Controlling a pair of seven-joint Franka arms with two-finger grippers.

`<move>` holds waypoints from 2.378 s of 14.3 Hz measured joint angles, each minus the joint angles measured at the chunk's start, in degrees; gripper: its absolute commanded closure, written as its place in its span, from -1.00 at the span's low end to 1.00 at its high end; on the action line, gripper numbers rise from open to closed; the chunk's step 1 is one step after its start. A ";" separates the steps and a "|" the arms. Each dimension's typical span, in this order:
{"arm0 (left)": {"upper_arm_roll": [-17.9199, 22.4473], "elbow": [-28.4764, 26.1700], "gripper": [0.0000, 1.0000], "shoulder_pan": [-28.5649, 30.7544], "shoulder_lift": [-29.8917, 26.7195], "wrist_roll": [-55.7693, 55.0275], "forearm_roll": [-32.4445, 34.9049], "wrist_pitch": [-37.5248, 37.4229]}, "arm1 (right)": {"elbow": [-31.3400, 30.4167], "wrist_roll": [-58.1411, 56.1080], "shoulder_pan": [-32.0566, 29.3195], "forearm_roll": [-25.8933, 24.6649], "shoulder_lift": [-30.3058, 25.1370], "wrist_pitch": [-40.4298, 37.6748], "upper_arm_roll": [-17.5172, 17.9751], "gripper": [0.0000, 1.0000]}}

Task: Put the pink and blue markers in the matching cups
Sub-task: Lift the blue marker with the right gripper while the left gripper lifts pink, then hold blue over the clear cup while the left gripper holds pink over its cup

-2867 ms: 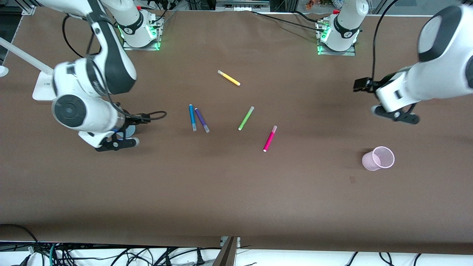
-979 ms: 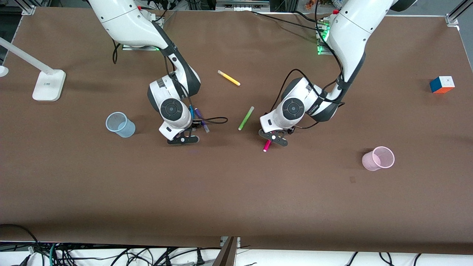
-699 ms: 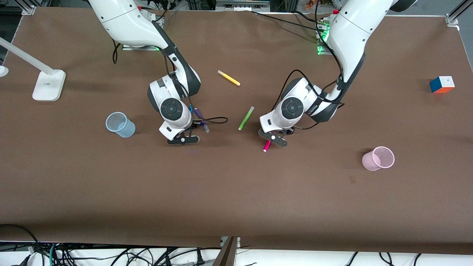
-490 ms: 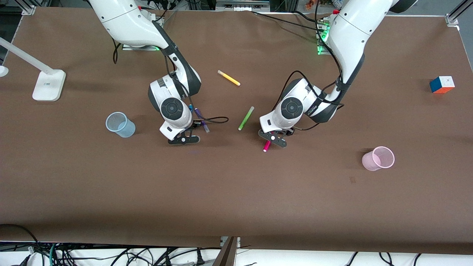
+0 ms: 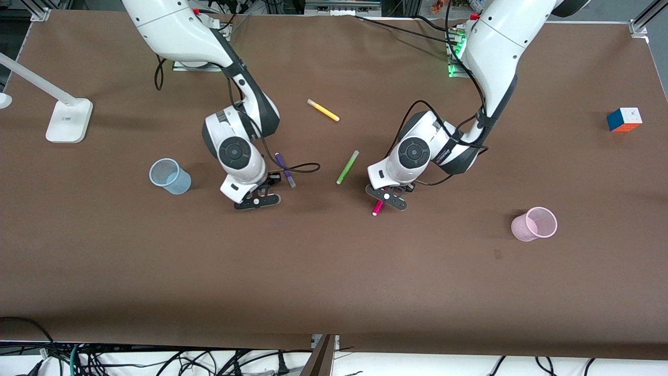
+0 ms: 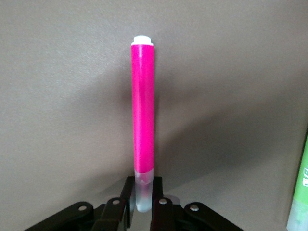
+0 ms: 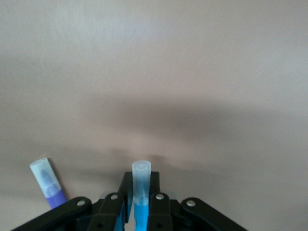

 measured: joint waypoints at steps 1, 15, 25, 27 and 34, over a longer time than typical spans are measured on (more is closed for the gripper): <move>0.06 0.25 0.94 0.15 -0.23 -0.01 0.00 -1.36 | 0.13 -3.32 -0.07 0.00 -1.52 -1.46 -1.29 1.00; 2.66 13.68 1.00 7.38 -6.94 10.12 6.96 -55.27 | 0.50 -67.33 -1.02 11.95 -14.90 -17.70 -19.33 1.00; 6.35 20.87 0.98 12.39 -2.33 44.57 38.23 -61.42 | -5.08 -103.76 -8.47 34.28 -15.02 -25.03 -24.33 1.00; 6.39 21.48 0.98 12.62 -0.89 46.08 41.44 -59.32 | -6.77 -108.56 -10.00 37.40 -15.02 -26.20 -24.34 1.00; 6.59 21.81 1.00 14.48 1.23 47.78 47.11 -55.16 | -10.24 -122.75 -11.92 42.66 -14.79 -26.51 -24.33 1.00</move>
